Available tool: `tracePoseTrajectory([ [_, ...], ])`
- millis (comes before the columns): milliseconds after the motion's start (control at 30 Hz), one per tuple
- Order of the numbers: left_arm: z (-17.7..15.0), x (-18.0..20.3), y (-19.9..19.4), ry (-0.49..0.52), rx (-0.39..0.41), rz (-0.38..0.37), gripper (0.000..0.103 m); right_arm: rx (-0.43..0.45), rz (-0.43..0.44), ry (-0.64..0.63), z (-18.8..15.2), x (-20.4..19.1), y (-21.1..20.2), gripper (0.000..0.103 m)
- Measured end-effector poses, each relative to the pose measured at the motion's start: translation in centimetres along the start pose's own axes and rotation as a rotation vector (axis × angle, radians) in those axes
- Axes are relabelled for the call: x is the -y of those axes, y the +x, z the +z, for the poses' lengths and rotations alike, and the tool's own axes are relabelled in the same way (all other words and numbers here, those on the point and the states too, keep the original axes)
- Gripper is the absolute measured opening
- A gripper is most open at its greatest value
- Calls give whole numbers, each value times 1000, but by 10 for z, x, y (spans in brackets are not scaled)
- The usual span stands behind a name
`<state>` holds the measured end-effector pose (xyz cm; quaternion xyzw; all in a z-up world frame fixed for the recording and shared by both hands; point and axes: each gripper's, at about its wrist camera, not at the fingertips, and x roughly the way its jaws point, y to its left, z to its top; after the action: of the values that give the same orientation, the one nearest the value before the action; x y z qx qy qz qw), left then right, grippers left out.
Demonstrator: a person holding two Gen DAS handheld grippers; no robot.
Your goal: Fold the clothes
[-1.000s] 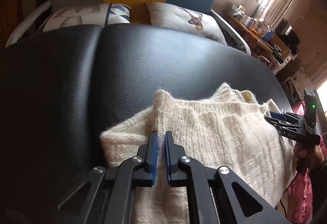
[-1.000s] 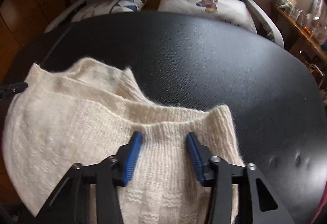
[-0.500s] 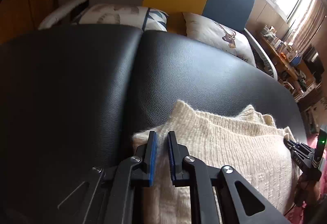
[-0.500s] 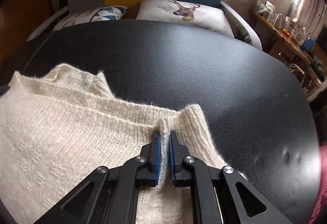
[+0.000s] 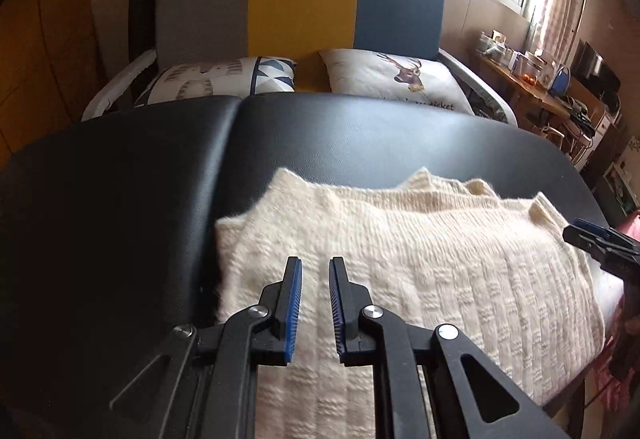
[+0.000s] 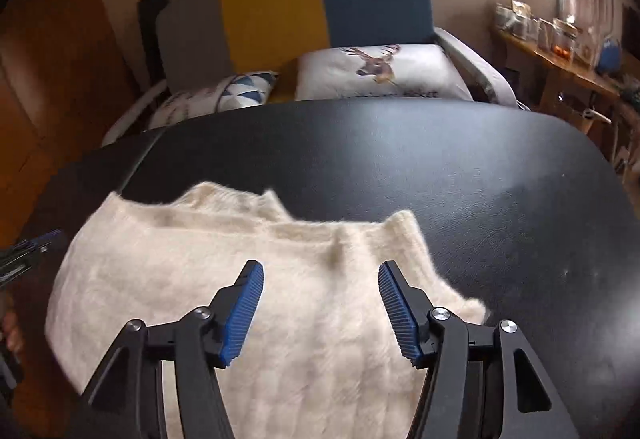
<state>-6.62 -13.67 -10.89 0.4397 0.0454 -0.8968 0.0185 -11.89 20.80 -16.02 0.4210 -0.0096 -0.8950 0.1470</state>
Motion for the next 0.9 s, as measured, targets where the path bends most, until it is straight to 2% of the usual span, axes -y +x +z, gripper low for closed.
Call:
tracePoseTrajectory([
  [133, -15, 8, 20, 30, -44, 58, 13, -60, -9, -38, -26, -11, 4, 61],
  [200, -23, 6, 34, 35, -65, 83, 17, -113, -53, -11, -44, -2, 11, 61],
  [233, -24, 1, 36, 18, -51, 67, 17, -122, -53, 23, -52, 7, 13, 62],
  [333, -23, -4, 37, -9, -55, 52, 16, -102, -28, 103, -63, 19, 6, 62],
  [433, -22, -4, 36, 6, -54, 51, 16, -112, -46, 32, -72, 6, 0, 62],
  [567, -21, 1, 27, 16, -55, 72, 16, -73, 10, 48, -75, 15, -14, 63],
  [733, -17, 21, 15, 28, -49, 44, 16, -21, 37, 36, -89, 19, -37, 63],
  [833, -15, 33, 7, 36, -46, 27, 16, 1, 71, 81, -104, 37, -54, 63],
  [900, -15, 50, 3, 70, -37, -17, 16, 8, 127, 136, -117, 53, -70, 67],
])
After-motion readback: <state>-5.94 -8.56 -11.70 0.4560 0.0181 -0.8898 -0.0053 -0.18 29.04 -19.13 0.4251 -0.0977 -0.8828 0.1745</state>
